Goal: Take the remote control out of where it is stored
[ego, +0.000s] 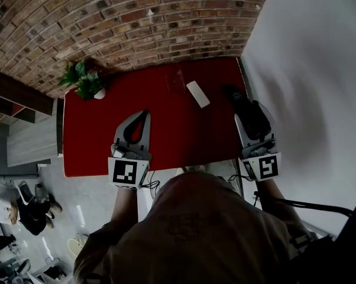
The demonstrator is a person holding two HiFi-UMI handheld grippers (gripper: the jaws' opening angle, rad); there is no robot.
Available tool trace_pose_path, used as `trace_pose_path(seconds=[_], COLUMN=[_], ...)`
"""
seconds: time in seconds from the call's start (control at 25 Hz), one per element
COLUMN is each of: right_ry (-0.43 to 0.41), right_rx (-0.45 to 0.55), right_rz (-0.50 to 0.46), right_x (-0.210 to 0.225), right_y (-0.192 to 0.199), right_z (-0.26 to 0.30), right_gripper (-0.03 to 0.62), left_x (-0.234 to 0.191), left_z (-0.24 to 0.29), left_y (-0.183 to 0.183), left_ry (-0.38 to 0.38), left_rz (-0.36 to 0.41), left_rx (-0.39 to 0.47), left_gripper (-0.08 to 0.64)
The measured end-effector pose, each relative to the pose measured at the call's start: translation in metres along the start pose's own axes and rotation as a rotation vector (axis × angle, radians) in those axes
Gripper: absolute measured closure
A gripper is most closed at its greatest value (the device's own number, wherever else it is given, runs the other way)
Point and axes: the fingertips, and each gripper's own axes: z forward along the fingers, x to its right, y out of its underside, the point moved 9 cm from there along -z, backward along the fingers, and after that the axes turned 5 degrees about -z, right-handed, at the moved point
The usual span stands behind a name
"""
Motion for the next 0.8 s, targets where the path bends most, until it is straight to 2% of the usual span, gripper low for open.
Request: trace_pose_path(seconds=[0.08, 0.36, 0.6, 0.8], right_ry=[-0.007, -0.054, -0.115, -0.148], right_rx=[-0.004, -0.033, -0.071, -0.127], right_rz=[-0.004, -0.021, -0.090, -0.108], right_x=[-0.001, 0.000, 0.003, 0.005], right_y=[0.002, 0.015, 0.049, 0.087], right_z=[0.003, 0.028, 0.063, 0.093], right_gripper=[0.345, 0.345, 0.345, 0.345], left_x=[-0.001, 0.002, 0.011, 0.013], left_z=[-0.002, -0.005, -0.003, -0.004], left_y=[0.005, 0.004, 0.001, 0.000], left_ry=[-0.003, 0.012, 0.029, 0.021], left_rz=[0.000, -0.011, -0.025, -0.035], left_rx=[-0.019, -0.006, 0.015, 0.012], left_gripper=[0.549, 0.549, 0.549, 0.549])
